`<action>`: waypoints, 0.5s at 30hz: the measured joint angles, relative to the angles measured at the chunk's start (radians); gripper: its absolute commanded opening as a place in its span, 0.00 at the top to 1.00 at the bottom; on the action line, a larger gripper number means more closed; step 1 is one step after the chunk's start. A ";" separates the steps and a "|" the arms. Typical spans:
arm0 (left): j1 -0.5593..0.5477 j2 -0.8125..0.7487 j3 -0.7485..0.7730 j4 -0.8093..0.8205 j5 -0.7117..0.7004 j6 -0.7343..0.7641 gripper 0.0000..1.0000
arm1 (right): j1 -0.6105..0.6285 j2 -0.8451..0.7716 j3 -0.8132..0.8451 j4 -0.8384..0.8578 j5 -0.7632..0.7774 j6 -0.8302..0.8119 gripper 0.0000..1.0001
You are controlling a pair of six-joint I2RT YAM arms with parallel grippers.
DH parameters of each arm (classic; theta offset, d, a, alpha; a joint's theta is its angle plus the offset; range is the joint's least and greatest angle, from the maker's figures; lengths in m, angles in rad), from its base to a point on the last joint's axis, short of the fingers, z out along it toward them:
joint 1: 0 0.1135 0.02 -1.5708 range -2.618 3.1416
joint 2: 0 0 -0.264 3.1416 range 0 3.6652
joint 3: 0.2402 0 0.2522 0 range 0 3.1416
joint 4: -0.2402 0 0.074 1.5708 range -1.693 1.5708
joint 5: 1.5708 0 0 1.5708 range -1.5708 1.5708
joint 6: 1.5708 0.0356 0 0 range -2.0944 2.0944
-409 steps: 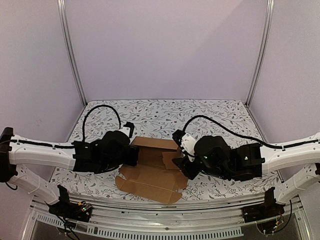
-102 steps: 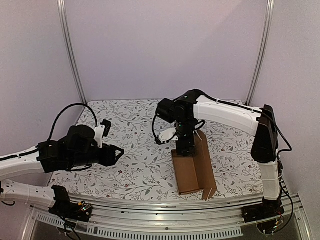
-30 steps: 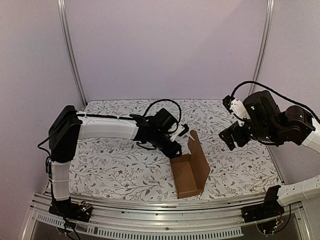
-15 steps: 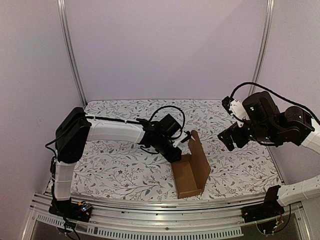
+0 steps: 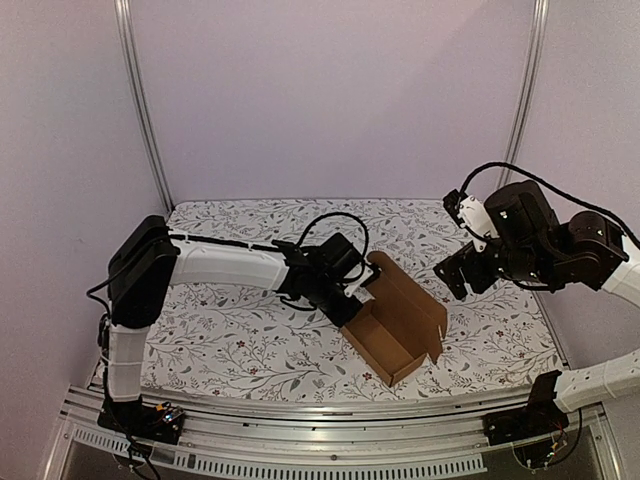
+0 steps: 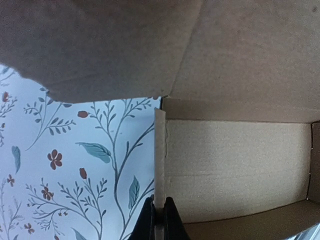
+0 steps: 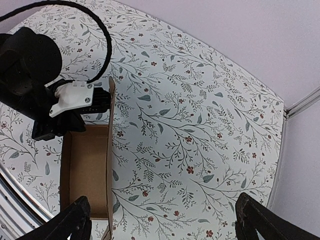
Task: Fold the paper box
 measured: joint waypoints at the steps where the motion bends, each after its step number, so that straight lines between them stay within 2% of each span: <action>1: -0.002 -0.007 -0.008 0.002 -0.018 -0.008 1.00 | 0.000 0.005 0.007 0.001 0.001 0.000 0.01; 9: -0.008 -0.138 -0.191 -0.006 -0.241 -0.240 1.00 | 0.000 0.075 0.039 0.067 0.017 -0.003 0.01; 15: -0.008 -0.236 -0.342 0.030 -0.336 -0.441 1.00 | 0.000 0.165 0.040 0.122 0.011 0.002 0.01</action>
